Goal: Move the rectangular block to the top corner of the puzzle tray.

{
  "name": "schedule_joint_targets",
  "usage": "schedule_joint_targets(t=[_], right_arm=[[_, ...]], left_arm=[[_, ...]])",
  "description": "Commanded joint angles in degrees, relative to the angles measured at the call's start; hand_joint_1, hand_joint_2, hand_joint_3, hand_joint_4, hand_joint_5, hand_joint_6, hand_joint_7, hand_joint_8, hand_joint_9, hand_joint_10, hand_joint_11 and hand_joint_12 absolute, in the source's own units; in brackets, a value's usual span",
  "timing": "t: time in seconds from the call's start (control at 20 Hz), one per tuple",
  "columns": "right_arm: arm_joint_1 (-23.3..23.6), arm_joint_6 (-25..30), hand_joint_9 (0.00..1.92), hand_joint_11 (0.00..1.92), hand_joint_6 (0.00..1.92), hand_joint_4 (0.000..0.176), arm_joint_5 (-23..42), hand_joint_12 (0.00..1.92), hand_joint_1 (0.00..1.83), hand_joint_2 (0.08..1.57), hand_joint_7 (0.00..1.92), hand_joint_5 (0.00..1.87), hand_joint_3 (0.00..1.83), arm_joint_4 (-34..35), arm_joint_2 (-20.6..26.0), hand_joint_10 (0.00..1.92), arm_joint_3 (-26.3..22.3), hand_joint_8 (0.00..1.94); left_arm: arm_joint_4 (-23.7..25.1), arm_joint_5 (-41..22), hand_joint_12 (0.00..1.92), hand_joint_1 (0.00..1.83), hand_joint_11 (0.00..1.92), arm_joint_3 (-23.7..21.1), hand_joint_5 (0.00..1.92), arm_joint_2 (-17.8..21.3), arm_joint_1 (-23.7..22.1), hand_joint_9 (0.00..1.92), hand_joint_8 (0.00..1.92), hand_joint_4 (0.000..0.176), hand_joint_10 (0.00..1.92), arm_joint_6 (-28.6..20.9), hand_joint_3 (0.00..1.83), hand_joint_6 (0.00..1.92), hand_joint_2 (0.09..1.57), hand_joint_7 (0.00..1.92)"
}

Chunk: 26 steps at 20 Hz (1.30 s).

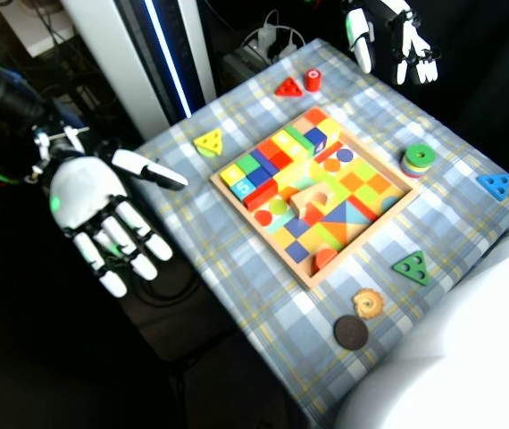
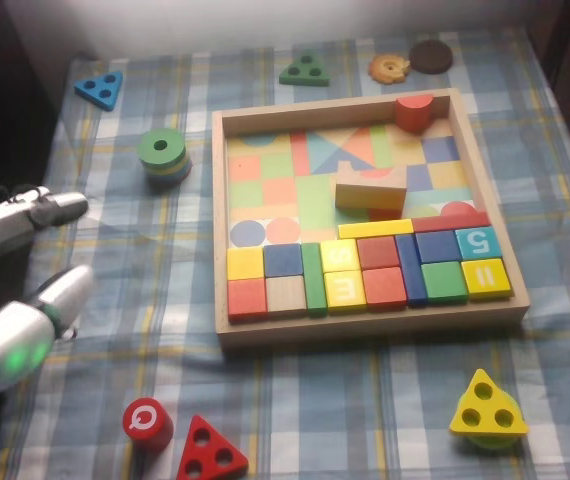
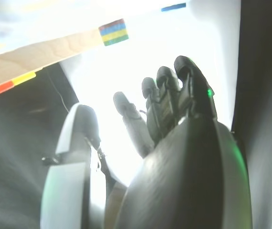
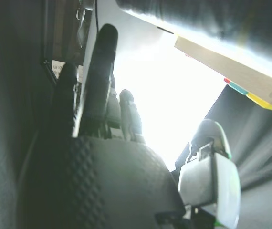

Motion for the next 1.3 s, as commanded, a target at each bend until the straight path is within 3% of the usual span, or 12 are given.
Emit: schedule_joint_targets(t=[0.0,0.25,0.35,0.55,0.7,0.85,0.95,1.0,1.1,1.15,1.2,1.25], right_arm=[[-0.08,0.39,0.04,0.00,0.00,0.031,6.32,0.01,0.00,1.20,0.17,0.26,0.01,-1.64,1.11,0.01,-0.19,0.00],[-0.37,1.21,0.12,0.00,0.00,0.007,3.97,0.22,0.00,1.22,0.22,0.28,0.00,-6.65,5.76,0.00,-0.56,0.00],[0.93,1.65,0.08,0.00,0.00,0.000,0.62,0.20,0.00,1.21,0.18,0.25,0.00,-11.02,9.16,0.00,-0.21,0.00],[2.33,13.92,0.15,0.00,0.00,0.000,-5.55,0.63,0.02,1.17,0.21,0.19,0.00,-19.03,13.61,0.01,4.51,0.01],[5.46,16.05,0.32,0.07,0.00,0.000,-12.98,1.41,0.14,1.10,0.19,0.11,0.00,-25.43,16.03,0.04,6.76,0.00],[9.84,16.52,0.37,0.02,0.00,0.000,-18.63,1.41,0.30,1.09,0.24,0.08,0.00,-31.37,18.07,0.05,8.05,0.02],[14.72,18.89,0.85,0.52,0.00,0.000,-23.68,1.44,0.36,1.12,0.79,0.20,0.00,-37.35,18.56,0.36,10.09,0.10],[15.67,19.88,0.85,0.52,0.00,0.000,-24.67,1.44,0.36,1.12,0.79,0.20,0.00,-38.65,18.49,0.36,10.57,0.10],[20.11,24.95,0.96,0.75,0.00,0.000,-28.68,1.55,0.37,1.14,1.06,0.28,0.00,-44.43,17.24,0.91,13.30,0.16],[22.22,27.71,1.05,0.92,0.00,0.000,-30.58,1.88,0.49,1.12,1.01,0.35,0.00,-47.09,16.53,1.52,14.65,0.91],[23.55,29.13,1.05,0.92,0.00,0.000,-32.01,1.88,0.49,1.12,1.01,0.35,0.00,-49.02,16.12,1.52,15.37,0.91],[26.39,29.78,1.04,1.01,0.00,0.000,-34.80,1.91,0.62,1.11,0.89,0.33,0.00,-52.24,15.47,1.80,16.24,1.34]], left_arm=[[2.42,-6.32,0.88,0.50,0.00,0.33,0.59,0.05,-0.48,0.29,0.00,0.039,0.10,-0.43,0.00,0.01,1.31,0.48],[2.62,-5.89,0.86,0.55,0.00,0.25,0.58,0.29,-0.77,0.32,0.00,0.051,0.05,-0.44,0.00,0.00,1.30,0.47],[2.61,-5.49,0.90,0.58,0.00,0.24,0.60,0.34,-0.77,0.34,0.00,0.024,0.03,-0.41,0.00,0.00,1.30,0.49],[2.69,-4.69,0.91,0.61,0.00,0.45,0.61,0.26,-0.98,0.35,0.00,0.049,0.03,-0.40,0.00,0.00,1.30,0.50],[2.82,-3.97,0.96,0.56,0.00,0.52,0.60,0.22,-1.25,0.37,0.00,0.053,0.03,-0.40,0.00,0.00,1.30,0.50],[2.82,-3.77,0.97,0.54,0.00,0.64,0.60,0.20,-1.25,0.39,0.00,0.049,0.03,-0.40,0.00,0.00,1.31,0.50],[2.84,-3.36,0.95,0.62,0.00,0.70,0.61,0.17,-1.25,0.39,0.00,0.037,0.02,-0.40,0.00,0.00,1.29,0.51],[2.84,-3.26,0.95,0.62,0.00,0.73,0.61,0.15,-1.25,0.39,0.00,0.037,0.02,-0.40,0.00,0.00,1.29,0.51],[2.84,-3.19,0.96,0.62,0.00,0.72,0.61,0.13,-1.25,0.39,0.00,0.023,0.02,-0.40,0.00,0.00,1.30,0.50],[2.84,-3.21,0.90,0.62,0.00,0.69,0.61,0.12,-1.24,0.38,0.00,0.028,0.01,-0.40,0.00,0.00,1.30,0.50],[2.84,-3.21,0.90,0.62,0.00,0.69,0.61,0.10,-1.24,0.38,0.00,0.028,0.01,-0.40,0.00,0.00,1.30,0.50],[2.84,-3.14,0.87,0.61,0.00,0.72,0.60,0.10,-1.23,0.37,0.00,0.030,0.01,-0.40,0.00,0.00,1.31,0.49]])
